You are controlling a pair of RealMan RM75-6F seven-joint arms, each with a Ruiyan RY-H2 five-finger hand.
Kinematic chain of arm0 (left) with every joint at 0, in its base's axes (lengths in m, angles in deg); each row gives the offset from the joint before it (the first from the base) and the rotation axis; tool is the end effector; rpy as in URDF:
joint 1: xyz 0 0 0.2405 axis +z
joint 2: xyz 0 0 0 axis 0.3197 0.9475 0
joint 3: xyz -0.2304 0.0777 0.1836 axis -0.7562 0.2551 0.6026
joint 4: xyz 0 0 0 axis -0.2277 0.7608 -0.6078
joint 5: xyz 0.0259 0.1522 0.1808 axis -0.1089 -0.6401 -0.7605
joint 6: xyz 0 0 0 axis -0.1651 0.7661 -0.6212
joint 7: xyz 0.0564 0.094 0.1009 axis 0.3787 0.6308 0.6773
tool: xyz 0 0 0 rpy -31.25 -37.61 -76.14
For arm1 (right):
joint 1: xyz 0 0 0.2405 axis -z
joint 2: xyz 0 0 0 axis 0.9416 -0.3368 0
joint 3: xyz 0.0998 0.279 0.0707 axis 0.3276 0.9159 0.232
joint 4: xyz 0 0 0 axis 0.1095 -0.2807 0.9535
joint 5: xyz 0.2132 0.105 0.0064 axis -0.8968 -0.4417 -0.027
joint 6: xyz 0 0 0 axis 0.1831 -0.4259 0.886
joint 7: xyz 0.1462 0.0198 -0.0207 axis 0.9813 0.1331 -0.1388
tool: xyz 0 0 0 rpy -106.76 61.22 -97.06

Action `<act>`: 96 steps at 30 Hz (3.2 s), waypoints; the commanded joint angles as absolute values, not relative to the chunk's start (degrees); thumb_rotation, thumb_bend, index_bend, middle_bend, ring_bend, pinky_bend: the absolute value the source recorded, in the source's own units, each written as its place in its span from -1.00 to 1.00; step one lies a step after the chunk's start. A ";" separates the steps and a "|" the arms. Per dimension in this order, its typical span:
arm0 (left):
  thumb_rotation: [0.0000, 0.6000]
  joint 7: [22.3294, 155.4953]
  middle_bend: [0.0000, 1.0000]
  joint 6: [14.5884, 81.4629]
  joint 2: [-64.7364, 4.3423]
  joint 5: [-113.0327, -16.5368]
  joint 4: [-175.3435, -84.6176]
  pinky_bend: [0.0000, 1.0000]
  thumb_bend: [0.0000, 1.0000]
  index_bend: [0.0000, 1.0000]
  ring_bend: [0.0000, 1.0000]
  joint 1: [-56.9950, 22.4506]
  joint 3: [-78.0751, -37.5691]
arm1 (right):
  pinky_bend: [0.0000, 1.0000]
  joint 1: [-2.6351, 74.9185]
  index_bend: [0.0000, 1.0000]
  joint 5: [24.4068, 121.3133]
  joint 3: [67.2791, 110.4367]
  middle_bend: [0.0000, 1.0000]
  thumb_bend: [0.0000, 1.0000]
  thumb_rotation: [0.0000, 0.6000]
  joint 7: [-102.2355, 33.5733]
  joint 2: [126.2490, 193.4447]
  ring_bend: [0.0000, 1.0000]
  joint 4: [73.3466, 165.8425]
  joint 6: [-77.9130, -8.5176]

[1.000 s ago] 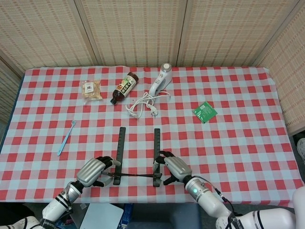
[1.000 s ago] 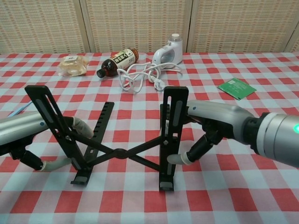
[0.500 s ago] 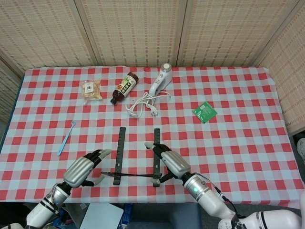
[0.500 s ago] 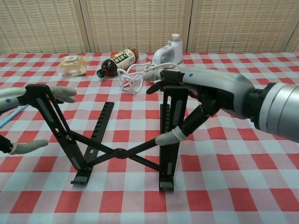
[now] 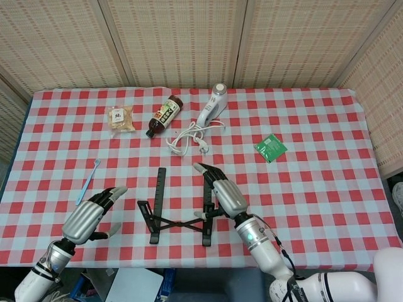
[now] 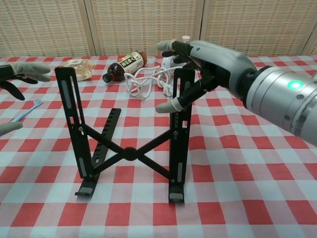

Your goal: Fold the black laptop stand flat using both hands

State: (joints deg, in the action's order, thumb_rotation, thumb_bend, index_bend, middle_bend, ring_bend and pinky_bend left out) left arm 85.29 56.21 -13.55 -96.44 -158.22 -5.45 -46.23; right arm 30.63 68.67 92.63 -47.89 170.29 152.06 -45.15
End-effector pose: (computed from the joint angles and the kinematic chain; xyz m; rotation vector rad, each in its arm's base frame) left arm -0.2572 0.2523 0.0775 -1.8527 -1.0340 -1.1307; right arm -0.0869 -0.3149 -0.0465 1.6412 -1.4852 1.3656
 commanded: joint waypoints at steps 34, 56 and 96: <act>1.00 100.14 -0.95 43.46 -32.20 -100.95 -124.61 -0.54 -0.50 -1.00 -0.83 -21.91 -52.97 | -1.00 30.65 -1.00 106.07 79.81 -1.00 -1.00 1.00 -55.03 159.23 -1.00 141.03 -43.32; 1.00 93.40 -1.00 42.34 -43.32 -99.32 -107.68 -0.59 -0.56 -1.00 -1.00 -25.30 -50.62 | -1.00 30.84 -1.00 112.13 76.94 -1.00 -1.00 1.00 -55.39 169.59 -1.00 121.41 -44.39; 1.00 90.06 -1.00 42.82 -45.53 -96.48 -106.77 -0.59 -0.56 -1.00 -1.00 -25.58 -49.14 | -1.00 28.39 -1.00 112.59 77.38 -1.00 -1.00 1.00 -54.00 182.34 -1.00 104.15 -44.97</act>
